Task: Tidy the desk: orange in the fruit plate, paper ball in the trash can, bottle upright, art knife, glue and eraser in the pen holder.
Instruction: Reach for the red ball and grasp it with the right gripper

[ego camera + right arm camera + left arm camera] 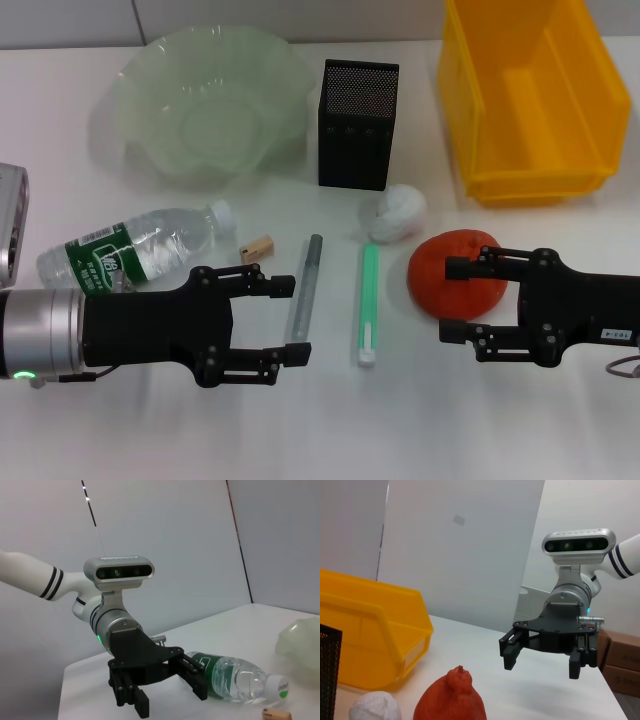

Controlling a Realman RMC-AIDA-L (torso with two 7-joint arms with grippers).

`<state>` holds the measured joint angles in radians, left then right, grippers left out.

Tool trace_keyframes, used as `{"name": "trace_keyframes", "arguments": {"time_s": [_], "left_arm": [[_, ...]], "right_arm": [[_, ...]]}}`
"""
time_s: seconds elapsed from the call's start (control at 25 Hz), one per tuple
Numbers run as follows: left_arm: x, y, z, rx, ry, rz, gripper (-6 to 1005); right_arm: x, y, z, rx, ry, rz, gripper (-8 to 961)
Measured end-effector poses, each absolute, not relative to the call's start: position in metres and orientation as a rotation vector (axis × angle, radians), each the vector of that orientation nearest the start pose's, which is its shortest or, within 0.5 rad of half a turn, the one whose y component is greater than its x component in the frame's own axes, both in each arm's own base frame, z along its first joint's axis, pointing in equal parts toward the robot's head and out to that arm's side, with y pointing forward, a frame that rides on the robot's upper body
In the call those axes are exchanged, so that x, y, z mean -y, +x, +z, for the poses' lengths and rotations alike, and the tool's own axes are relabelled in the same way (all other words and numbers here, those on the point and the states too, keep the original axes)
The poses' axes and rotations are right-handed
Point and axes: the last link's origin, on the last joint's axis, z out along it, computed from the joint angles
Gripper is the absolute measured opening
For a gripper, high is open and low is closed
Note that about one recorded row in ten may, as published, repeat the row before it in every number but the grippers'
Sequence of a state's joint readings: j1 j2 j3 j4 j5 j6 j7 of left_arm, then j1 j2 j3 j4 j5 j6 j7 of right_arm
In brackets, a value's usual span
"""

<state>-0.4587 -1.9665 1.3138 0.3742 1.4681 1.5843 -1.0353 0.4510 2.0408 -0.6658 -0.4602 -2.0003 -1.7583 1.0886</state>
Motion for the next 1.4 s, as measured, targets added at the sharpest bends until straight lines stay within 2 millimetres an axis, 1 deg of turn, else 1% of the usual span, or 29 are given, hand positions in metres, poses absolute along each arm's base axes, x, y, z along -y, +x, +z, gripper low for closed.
{"name": "trace_keyframes", "arguments": {"time_s": [0.92, 0.96, 1.0, 1.04, 1.16, 1.28, 1.4], "left_arm": [[-0.273, -0.272, -0.038, 0.394, -2.936, -0.854, 767], [-0.273, -0.272, -0.037, 0.394, -2.934, -0.855, 766], [-0.274, -0.272, -0.037, 0.394, -2.926, -0.858, 765], [-0.274, -0.272, -0.037, 0.394, -2.926, -0.858, 764], [-0.273, -0.274, -0.036, 0.379, -2.916, -0.855, 762], [-0.275, -0.275, -0.035, 0.377, -2.896, -0.852, 760], [-0.277, -0.276, -0.033, 0.381, -2.876, -0.857, 757]], "right_arm": [[-0.274, 0.28, -0.009, -0.457, -2.848, 0.906, 752], [-0.274, 0.279, -0.008, -0.456, -2.846, 0.914, 752], [-0.277, 0.278, 0.0, -0.463, -2.834, 0.925, 752], [-0.277, 0.278, 0.0, -0.463, -2.834, 0.925, 752], [-0.281, 0.278, 0.014, -0.504, -2.807, 0.924, 751], [-0.288, 0.278, 0.029, -0.536, -2.771, 0.911, 751], [-0.294, 0.278, 0.038, -0.574, -2.749, 0.883, 751]]}}
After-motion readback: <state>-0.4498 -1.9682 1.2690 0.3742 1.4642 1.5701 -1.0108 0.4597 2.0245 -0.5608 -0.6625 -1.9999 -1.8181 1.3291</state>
